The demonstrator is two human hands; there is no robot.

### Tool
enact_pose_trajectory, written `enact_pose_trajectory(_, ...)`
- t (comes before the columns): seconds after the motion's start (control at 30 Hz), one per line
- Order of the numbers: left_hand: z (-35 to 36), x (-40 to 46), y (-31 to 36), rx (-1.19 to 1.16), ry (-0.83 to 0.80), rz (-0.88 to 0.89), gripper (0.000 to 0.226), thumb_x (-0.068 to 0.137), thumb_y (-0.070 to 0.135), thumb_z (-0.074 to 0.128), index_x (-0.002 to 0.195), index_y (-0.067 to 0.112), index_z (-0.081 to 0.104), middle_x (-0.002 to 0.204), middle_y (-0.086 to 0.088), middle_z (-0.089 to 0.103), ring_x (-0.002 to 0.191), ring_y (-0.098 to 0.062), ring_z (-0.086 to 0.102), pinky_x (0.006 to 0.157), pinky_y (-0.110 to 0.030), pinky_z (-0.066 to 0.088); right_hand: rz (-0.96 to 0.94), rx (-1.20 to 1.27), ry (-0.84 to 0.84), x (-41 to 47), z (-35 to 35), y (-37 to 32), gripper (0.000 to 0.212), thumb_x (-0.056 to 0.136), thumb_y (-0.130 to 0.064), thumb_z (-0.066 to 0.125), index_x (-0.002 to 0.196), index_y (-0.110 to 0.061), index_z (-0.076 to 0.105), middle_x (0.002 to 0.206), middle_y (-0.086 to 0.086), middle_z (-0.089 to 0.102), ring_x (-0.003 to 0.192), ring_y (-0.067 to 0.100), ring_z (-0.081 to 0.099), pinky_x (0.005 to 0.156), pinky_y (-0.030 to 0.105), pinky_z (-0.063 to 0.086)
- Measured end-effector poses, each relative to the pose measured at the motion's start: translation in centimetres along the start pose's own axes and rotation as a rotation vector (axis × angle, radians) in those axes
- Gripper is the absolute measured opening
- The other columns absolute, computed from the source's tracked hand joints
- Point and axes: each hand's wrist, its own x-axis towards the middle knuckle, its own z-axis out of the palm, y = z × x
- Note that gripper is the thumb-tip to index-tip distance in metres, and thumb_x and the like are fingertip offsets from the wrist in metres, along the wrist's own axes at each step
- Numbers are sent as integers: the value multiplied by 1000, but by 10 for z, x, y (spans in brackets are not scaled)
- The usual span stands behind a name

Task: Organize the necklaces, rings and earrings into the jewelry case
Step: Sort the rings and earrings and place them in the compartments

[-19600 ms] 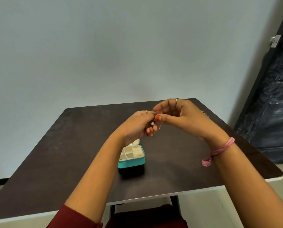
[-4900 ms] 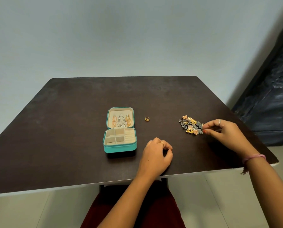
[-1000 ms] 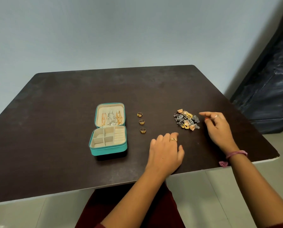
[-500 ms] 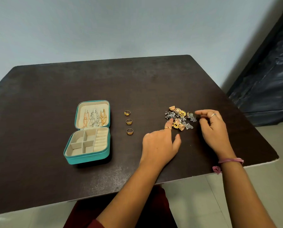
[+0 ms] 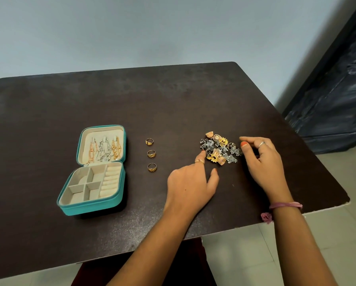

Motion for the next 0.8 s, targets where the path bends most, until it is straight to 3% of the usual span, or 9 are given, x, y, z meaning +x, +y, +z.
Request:
enact_pose_trajectory(0.13, -1, 1, 1, -42, -31, -24, 54, 95, 46, 39, 143, 23, 37, 84, -2, 70, 85, -23, 66, 61, -29, 32, 20, -77, -93, 7, -1, 0, 21, 90, -33, 60, 108, -26, 70, 108, -4, 53, 109, 14, 49, 85, 23, 36)
enact_pose_trajectory(0.2, -3, 1, 2, -32, -84, -34, 55, 96, 47, 36, 146, 25, 32, 89, -1, 69, 90, -22, 65, 62, -30, 32, 10, -151, -179, 14, -4, -2, 24, 88, -33, 64, 110, -26, 70, 106, -3, 51, 110, 16, 47, 93, 27, 33)
enact_pose_trajectory(0.27, -5, 2, 2, -21, -97, -35, 55, 96, 47, 36, 146, 25, 31, 89, -1, 69, 90, -21, 65, 62, -29, 32, 5, -162, -262, 21, -8, -5, 23, 86, -30, 67, 108, -25, 71, 105, 0, 54, 107, 16, 51, 91, 29, 38)
enact_pose_trajectory(0.37, -7, 2, 3, -16, -106, -41, 54, 96, 47, 37, 145, 25, 32, 89, -1, 69, 91, -22, 64, 62, -29, 31, 23, -163, -356, 28, -12, -12, 15, 84, -25, 68, 98, -28, 72, 98, 0, 57, 86, 10, 56, 68, 20, 37)
enact_pose_trajectory(0.43, -7, 2, 3, -15, -113, -45, 54, 96, 47, 37, 145, 25, 31, 90, -2, 69, 92, -22, 64, 63, -30, 32, 53, -139, -386, 29, -12, -16, 10, 82, -21, 69, 91, -23, 72, 90, 1, 58, 72, 8, 55, 61, 15, 37)
enact_pose_trajectory(0.57, -8, 1, 3, -9, -120, -46, 54, 96, 46, 37, 145, 26, 31, 92, -3, 69, 93, -24, 64, 64, -31, 33, 140, 84, -427, 26, -17, -14, 9, 81, -16, 72, 90, -16, 70, 74, 5, 66, 63, 13, 54, 59, 21, 42)
enact_pose_trajectory(0.67, -9, 1, 3, -9, -120, -50, 54, 96, 47, 36, 145, 25, 32, 90, -3, 69, 92, -24, 64, 63, -31, 33, 187, 306, -404, 22, -23, -7, 13, 79, -8, 74, 91, -11, 70, 80, 17, 68, 70, 19, 54, 70, 31, 45)
enact_pose_trajectory(0.73, -10, 1, 3, -12, -123, -53, 53, 96, 46, 36, 145, 25, 32, 90, -3, 69, 92, -24, 64, 62, -31, 34, 211, 407, -388, 22, -27, -6, 16, 79, -2, 73, 94, -5, 69, 80, 16, 68, 68, 15, 59, 71, 24, 49)
enact_pose_trajectory(0.8, -10, 1, 3, -21, -118, -51, 53, 96, 46, 37, 144, 25, 33, 88, -3, 69, 90, -24, 64, 62, -30, 34, 234, 467, -389, 23, -29, -8, 18, 78, 1, 72, 95, -1, 68, 76, 8, 67, 59, 4, 60, 58, 12, 47)
